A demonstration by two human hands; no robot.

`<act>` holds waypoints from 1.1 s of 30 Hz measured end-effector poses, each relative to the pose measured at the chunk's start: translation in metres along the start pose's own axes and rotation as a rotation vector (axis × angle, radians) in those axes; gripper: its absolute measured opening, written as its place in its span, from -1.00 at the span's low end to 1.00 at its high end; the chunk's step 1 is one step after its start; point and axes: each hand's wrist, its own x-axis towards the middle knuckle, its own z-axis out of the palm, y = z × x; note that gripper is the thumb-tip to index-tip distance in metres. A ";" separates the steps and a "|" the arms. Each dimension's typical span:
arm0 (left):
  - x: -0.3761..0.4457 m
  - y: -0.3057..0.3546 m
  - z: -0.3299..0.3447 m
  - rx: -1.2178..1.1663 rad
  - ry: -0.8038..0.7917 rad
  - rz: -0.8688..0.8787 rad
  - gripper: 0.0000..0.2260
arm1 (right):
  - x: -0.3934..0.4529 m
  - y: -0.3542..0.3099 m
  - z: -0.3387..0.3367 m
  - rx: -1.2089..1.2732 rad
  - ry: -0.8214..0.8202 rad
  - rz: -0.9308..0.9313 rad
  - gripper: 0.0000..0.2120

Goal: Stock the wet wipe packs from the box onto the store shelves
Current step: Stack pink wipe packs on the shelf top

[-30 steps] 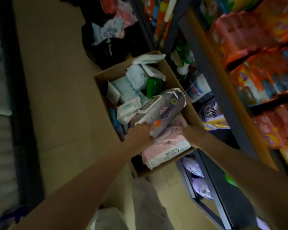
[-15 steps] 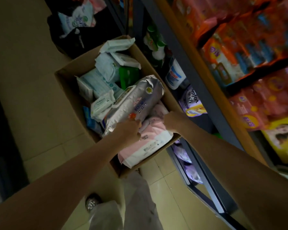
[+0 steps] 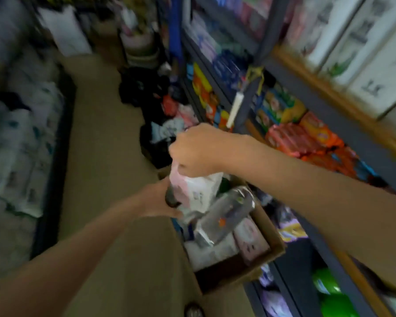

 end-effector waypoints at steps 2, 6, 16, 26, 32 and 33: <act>-0.055 -0.012 -0.050 -0.118 0.145 0.005 0.11 | 0.019 -0.036 -0.058 -0.109 0.139 -0.095 -0.79; -0.194 -0.051 -0.143 -0.194 0.454 0.058 -0.02 | 0.045 -0.119 -0.184 -0.305 0.383 -0.160 -0.76; -0.514 -0.079 -0.241 -0.613 1.086 0.233 -0.05 | 0.103 -0.315 -0.431 -0.498 1.140 -0.423 -0.78; -0.694 -0.084 -0.304 1.076 1.774 -0.580 -0.05 | 0.140 -0.424 -0.487 -0.150 1.181 -0.606 -0.01; -0.771 -0.114 -0.301 1.694 1.344 -0.869 -0.19 | 0.195 -0.534 -0.497 -0.073 1.068 -0.839 0.13; -0.783 -0.117 -0.297 1.683 1.343 -0.932 -0.18 | 0.200 -0.549 -0.499 -0.038 1.093 -0.914 0.09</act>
